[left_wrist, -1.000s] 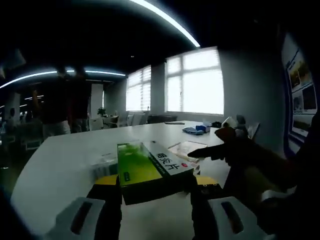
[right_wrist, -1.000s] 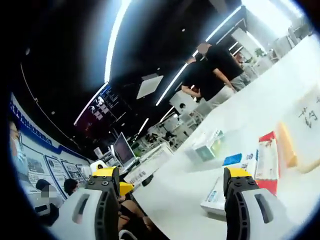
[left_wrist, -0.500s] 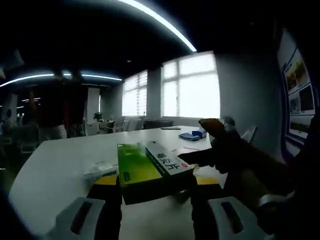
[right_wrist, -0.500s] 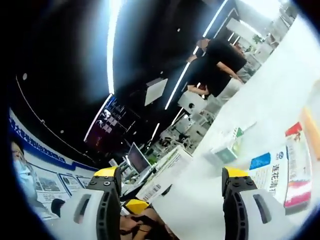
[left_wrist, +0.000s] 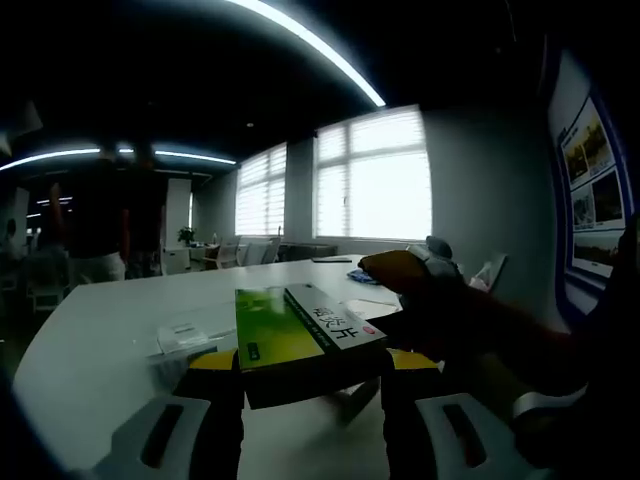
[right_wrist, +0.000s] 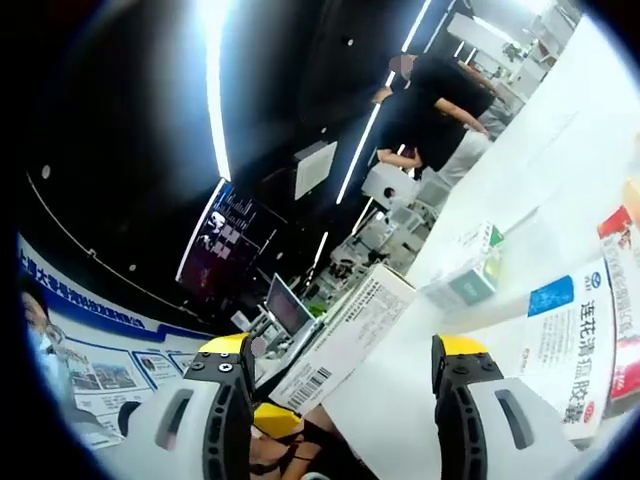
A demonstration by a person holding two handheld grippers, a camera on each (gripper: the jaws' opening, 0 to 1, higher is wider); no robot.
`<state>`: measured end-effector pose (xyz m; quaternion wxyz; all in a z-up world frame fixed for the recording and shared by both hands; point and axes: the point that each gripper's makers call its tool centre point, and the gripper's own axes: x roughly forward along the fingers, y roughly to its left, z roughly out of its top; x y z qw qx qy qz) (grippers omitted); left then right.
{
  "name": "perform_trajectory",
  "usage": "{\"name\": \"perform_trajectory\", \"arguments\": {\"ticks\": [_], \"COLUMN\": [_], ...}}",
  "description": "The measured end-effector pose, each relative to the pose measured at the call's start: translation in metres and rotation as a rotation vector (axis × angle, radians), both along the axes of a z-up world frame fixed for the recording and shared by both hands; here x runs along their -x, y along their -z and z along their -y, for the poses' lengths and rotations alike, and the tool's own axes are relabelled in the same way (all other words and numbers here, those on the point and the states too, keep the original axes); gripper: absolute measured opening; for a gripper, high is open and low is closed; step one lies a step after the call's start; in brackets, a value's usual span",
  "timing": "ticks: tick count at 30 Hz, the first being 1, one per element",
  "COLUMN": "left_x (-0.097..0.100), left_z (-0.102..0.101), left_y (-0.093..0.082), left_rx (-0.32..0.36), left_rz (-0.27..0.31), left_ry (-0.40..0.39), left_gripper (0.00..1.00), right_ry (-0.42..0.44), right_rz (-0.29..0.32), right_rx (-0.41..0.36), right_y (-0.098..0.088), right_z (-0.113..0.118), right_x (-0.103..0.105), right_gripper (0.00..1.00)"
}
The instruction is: Arrange the small medicine boxes into an aligned row inside the storage area until every box is upright, visible, and separated from the surrounding clutter.
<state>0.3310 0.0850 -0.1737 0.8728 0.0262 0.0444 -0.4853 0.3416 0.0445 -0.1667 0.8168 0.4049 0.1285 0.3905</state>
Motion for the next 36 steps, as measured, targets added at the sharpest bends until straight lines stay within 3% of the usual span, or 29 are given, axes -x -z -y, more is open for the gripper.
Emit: {"name": "perform_trajectory", "arguments": {"ticks": [4,9,11,15,21,28,33,36], "left_x": [0.001,0.002,0.003,0.006,0.008,0.01,0.011,0.018], "left_z": [0.004,0.006,0.007,0.008,0.01,0.008,0.008,0.008], "left_y": [0.0,0.001,0.002,0.001,0.005,0.003,0.007,0.008], "left_rx": [-0.003,-0.005,-0.019,-0.047,-0.09,-0.083,-0.111,-0.052], "left_rz": [0.009,0.017,0.032,0.077,0.098,0.115,0.126,0.087], "left_ry": [0.0,-0.001,-0.005,0.002,0.009,0.001,0.014,0.092], "left_gripper": [0.53,0.53,0.53,0.54,0.55,0.55,0.55,0.56], "right_ry": [-0.023,-0.087,-0.118,-0.15,-0.172,-0.188,-0.193,-0.201], "right_rz": [-0.024,-0.076,-0.133,-0.192,-0.223,-0.225,-0.206,-0.213], "right_rx": [-0.03,-0.07,-0.13,-0.177,-0.166,-0.192,-0.16,-0.157], "right_y": [0.0,0.001,0.001,0.002,0.004,0.0,0.001,0.005], "right_z": [0.0,-0.007,-0.01,-0.009,-0.009,-0.009,-0.009,-0.006], "right_x": [0.0,0.007,0.011,0.013,0.015,0.016,0.017,0.02], "right_gripper": [0.66,0.32,0.26,0.22,0.18,0.18,0.17,0.17]}}
